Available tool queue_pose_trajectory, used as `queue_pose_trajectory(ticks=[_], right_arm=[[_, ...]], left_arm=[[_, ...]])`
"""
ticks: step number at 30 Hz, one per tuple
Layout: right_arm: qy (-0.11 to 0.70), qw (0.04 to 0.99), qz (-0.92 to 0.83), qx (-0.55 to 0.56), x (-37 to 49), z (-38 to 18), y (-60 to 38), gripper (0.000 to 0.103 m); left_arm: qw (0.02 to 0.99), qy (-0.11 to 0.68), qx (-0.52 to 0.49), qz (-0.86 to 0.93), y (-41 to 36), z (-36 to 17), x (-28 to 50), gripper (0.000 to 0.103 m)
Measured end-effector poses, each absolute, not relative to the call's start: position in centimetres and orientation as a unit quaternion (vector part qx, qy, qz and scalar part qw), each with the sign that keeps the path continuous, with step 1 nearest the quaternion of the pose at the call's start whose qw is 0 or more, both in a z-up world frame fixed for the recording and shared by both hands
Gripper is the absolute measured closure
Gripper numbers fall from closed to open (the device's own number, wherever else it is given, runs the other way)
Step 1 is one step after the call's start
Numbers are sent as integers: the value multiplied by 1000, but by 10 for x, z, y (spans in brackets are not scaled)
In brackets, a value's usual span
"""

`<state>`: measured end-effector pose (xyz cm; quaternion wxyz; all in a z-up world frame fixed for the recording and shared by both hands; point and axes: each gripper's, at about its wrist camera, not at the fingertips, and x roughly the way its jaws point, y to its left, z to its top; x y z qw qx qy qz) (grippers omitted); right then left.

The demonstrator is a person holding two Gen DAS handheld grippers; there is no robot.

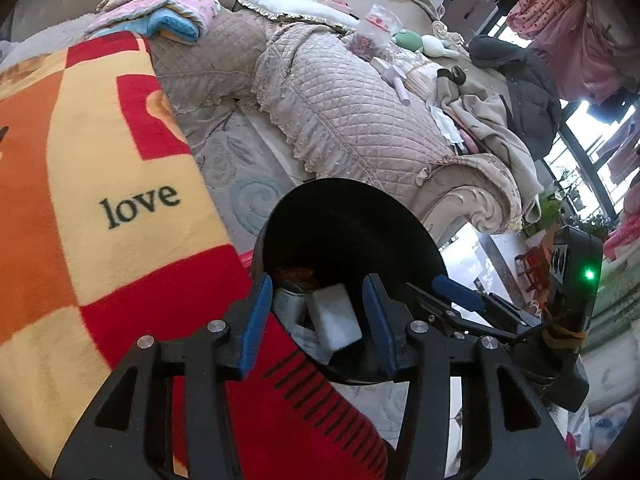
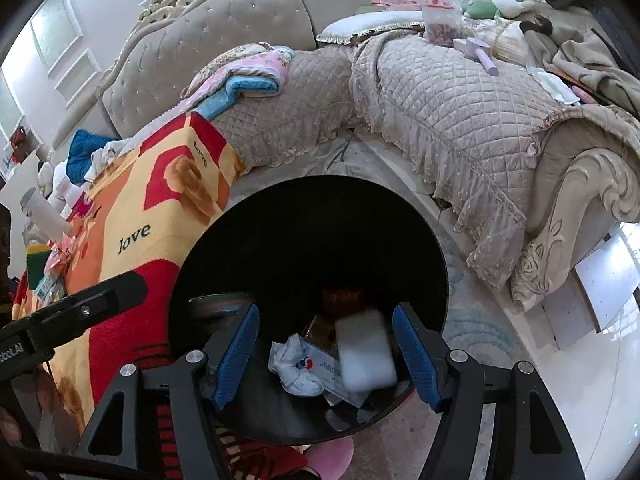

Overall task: Collect trash
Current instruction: 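Open both tools over the black bin to drop the block and box, then move both open tools back over the remaining items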

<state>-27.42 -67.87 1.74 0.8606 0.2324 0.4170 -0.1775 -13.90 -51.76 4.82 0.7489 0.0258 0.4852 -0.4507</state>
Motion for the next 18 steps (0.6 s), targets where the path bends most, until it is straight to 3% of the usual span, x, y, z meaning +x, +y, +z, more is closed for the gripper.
queue_pose_trajectory(ticks=[18], right_arm=[[421, 877, -123, 197, -246, 38, -617, 35]], left_arm=[[813, 455, 54, -358, -440, 58, -129, 58]])
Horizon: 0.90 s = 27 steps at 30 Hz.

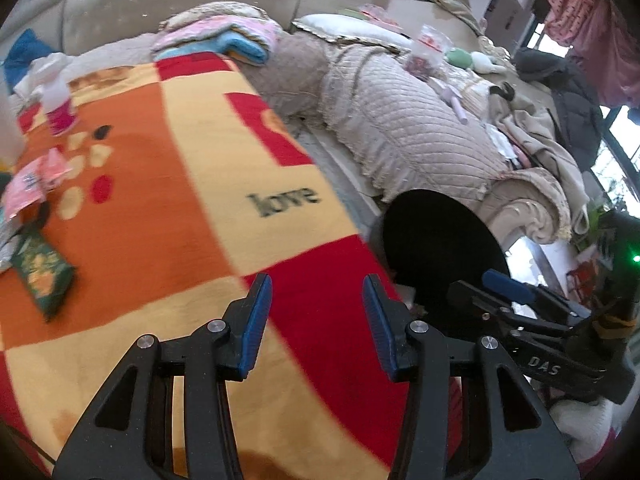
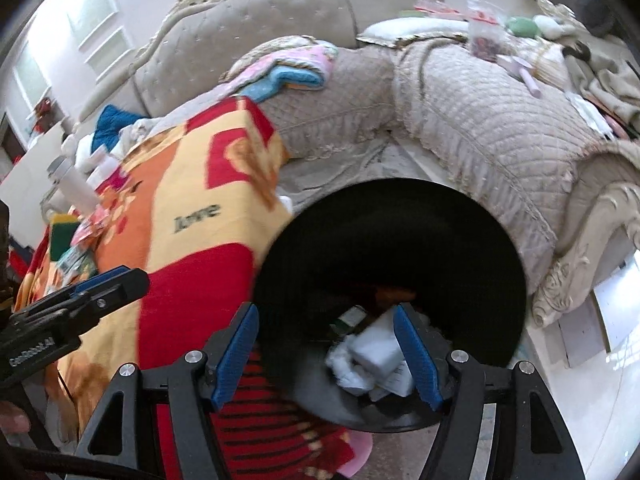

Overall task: Collect trash
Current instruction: 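Move both open tools back over the remaining items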

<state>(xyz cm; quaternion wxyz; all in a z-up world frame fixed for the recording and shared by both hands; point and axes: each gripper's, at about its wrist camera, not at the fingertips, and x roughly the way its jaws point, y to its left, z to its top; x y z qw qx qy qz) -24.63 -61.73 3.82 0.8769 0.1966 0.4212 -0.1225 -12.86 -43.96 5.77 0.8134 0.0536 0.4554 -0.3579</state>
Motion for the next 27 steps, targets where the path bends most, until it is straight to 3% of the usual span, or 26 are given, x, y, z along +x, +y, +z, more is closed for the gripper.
queue_pose_trajectory(ticks=[22, 27], right_arm=[[458, 882, 15, 110, -171, 44, -470, 28], [459, 882, 40, 101, -153, 48, -446, 28]], left_arm=[[858, 468, -4, -214, -262, 55, -75, 57], [867, 471, -43, -157, -208, 58, -48, 51]])
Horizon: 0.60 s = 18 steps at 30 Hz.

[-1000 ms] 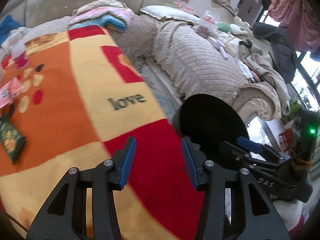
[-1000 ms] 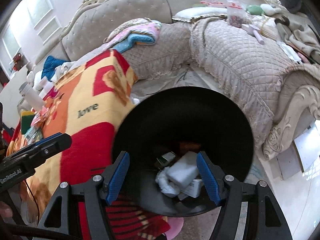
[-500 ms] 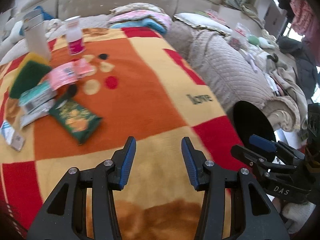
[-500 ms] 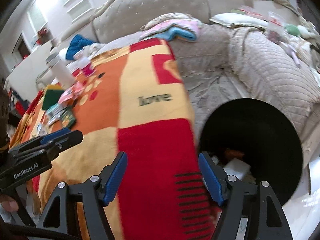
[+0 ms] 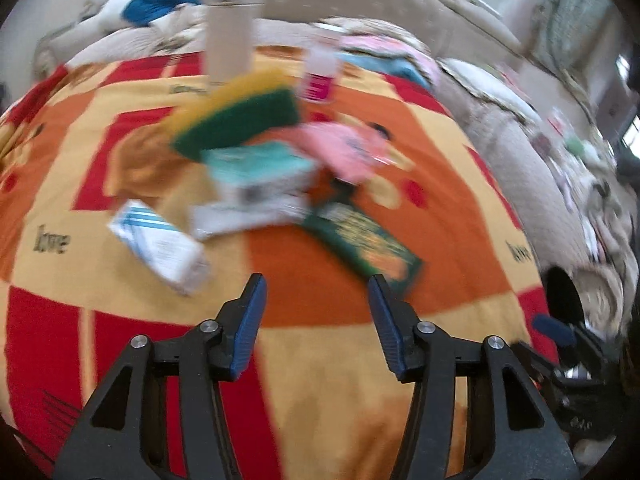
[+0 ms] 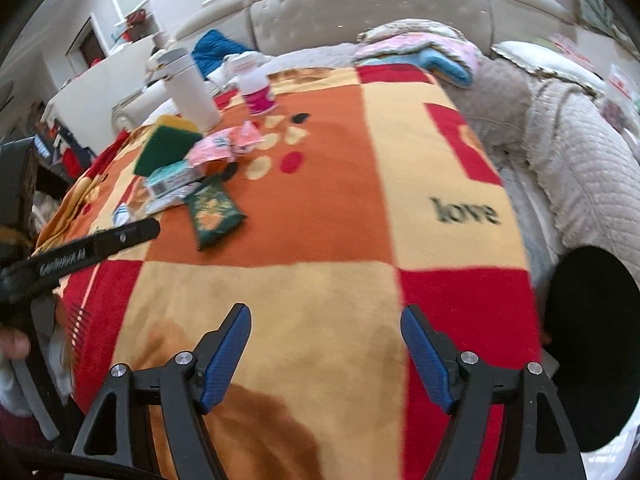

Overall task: Collect trash
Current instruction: 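Move both open tools back over the remaining items, then grasp the white Tobrex box with the left tool while the right tool grasps the green cracker packet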

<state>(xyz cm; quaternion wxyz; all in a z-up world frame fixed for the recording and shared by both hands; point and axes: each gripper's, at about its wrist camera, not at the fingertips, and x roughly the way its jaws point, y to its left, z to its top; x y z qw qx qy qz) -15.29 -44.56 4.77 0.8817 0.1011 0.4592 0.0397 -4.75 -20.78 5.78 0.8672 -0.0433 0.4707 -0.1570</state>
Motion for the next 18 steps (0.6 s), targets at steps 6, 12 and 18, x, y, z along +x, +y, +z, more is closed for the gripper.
queue_pose_trajectory(ticks=[6, 12, 18], right_arm=[[453, 884, 88, 82, -123, 51, -410, 23], [457, 879, 122, 57, -86, 41, -380, 23], [461, 878, 125, 18, -50, 31, -363, 21]], left_arm=[[869, 473, -100, -105, -153, 55, -28, 43], [861, 482, -150, -63, -118, 42, -11, 41], [848, 494, -177, -70, -117, 27, 5, 38]])
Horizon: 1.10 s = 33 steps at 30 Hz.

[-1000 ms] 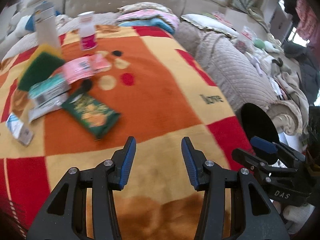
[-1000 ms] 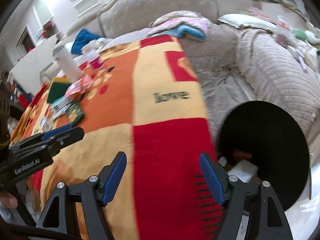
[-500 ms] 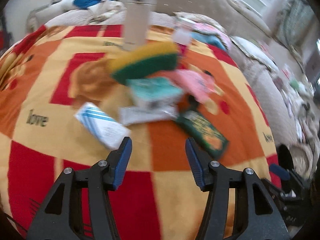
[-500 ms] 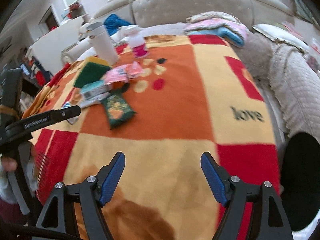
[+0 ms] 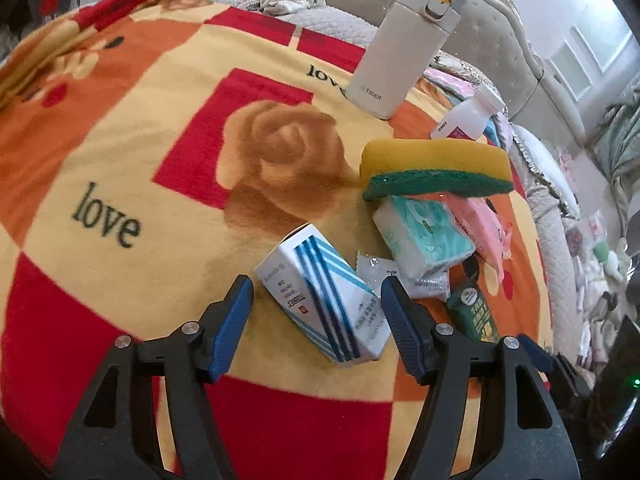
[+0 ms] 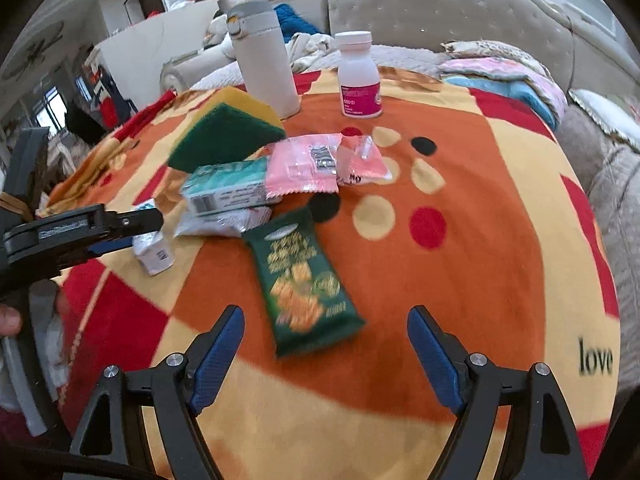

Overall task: Collect trash
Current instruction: 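Grasp the white Tobrex box with the left tool while the right tool grasps the green cracker packet, then carry the Tobrex box and green cracker packet over the black bin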

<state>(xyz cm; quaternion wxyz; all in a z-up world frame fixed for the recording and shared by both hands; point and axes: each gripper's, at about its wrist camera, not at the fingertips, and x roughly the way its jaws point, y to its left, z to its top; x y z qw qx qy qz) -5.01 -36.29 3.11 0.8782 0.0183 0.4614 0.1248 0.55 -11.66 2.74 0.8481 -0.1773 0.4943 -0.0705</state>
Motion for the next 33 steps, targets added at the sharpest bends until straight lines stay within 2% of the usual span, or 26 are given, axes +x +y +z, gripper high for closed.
queue_pose_trajectory(ticks=[6, 7, 8, 9, 10, 12, 18, 33], right_arm=[[459, 880, 121, -10, -30, 20, -351, 23], [455, 882, 119, -15, -30, 20, -350, 30], [452, 884, 115, -18, -30, 20, -348, 43], [449, 886, 113, -21, -30, 21, -347, 52], [448, 886, 119, -20, -31, 23, -346, 60], [450, 884, 121, -22, -33, 25, -345, 62], [446, 884, 138, 5, -62, 37, -353, 63], [420, 898, 126, 41, -143, 62, -380, 63]], left_arm=[[847, 493, -178, -83, -120, 27, 8, 38], [849, 491, -173, -88, -122, 27, 7, 38], [851, 489, -166, -95, -124, 27, 5, 41], [851, 489, -167, -99, -125, 27, 7, 52], [848, 490, -170, -107, -125, 26, 7, 54], [841, 494, -182, -123, -124, 27, 5, 61], [842, 488, -163, -162, -128, 47, -20, 66], [838, 479, -105, -238, -181, 70, -81, 68]])
